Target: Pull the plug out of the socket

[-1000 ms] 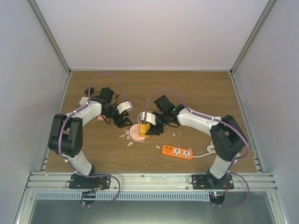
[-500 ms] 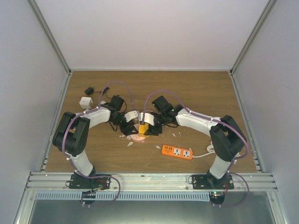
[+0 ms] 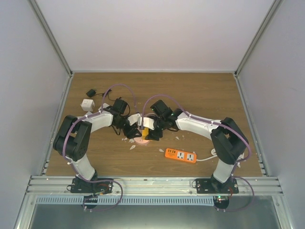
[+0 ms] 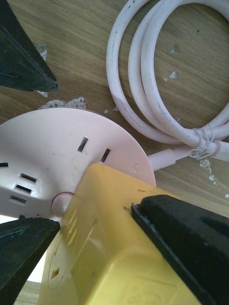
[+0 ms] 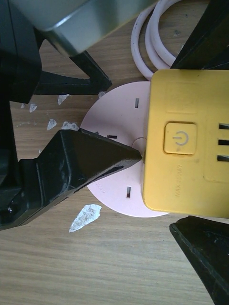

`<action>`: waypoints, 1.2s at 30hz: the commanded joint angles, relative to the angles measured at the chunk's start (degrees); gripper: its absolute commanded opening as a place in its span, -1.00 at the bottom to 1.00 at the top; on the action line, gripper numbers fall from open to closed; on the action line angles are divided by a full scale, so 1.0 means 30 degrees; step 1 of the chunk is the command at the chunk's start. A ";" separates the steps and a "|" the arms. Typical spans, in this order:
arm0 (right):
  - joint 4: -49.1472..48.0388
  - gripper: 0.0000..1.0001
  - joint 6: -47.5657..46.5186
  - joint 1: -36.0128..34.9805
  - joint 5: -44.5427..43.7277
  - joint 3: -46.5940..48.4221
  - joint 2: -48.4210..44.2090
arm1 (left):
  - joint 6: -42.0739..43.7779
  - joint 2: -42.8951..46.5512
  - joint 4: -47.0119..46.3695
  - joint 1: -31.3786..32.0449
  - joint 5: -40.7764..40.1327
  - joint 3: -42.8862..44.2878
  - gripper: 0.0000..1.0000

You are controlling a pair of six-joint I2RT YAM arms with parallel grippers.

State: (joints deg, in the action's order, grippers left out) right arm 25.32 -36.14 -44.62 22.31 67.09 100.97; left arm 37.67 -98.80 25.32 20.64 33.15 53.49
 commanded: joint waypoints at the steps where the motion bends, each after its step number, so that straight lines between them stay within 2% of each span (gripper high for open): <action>1: -0.0273 0.51 0.0180 -0.0317 -0.0631 0.0199 0.0331 | 0.0082 -0.0994 -0.1112 0.0385 -0.3171 -0.1044 0.43; 7: -0.0333 0.34 0.0091 -0.0319 -0.0866 0.0100 0.0244 | -0.0046 -0.1090 -0.1283 0.0391 -0.3537 -0.1174 0.43; 11: -0.0325 0.10 -0.0060 -0.0302 -0.1139 0.0251 -0.0380 | -0.0105 -0.0968 -0.1452 0.0385 -0.3770 -0.1390 0.40; 17: 0.0370 -0.19 0.0225 -0.0288 0.0078 0.0966 -0.0578 | 0.0188 -0.0904 -0.1398 0.0458 -0.4614 -0.1563 0.34; 24: 0.0631 -0.33 0.0428 0.0019 0.0440 0.1258 -0.0551 | 0.0412 -0.0888 -0.1439 0.0792 -0.5706 -0.1932 0.25; 36: 0.0821 -0.41 0.0611 0.0520 0.1499 0.1568 -0.0910 | 0.0481 -0.1522 -0.1215 0.1128 -0.6332 -0.1707 0.17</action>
State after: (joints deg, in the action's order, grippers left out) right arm 28.75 -35.09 -43.05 21.74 68.53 101.16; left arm 36.58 -97.47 17.19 23.66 28.40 51.59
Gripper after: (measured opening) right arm 0.637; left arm 0.591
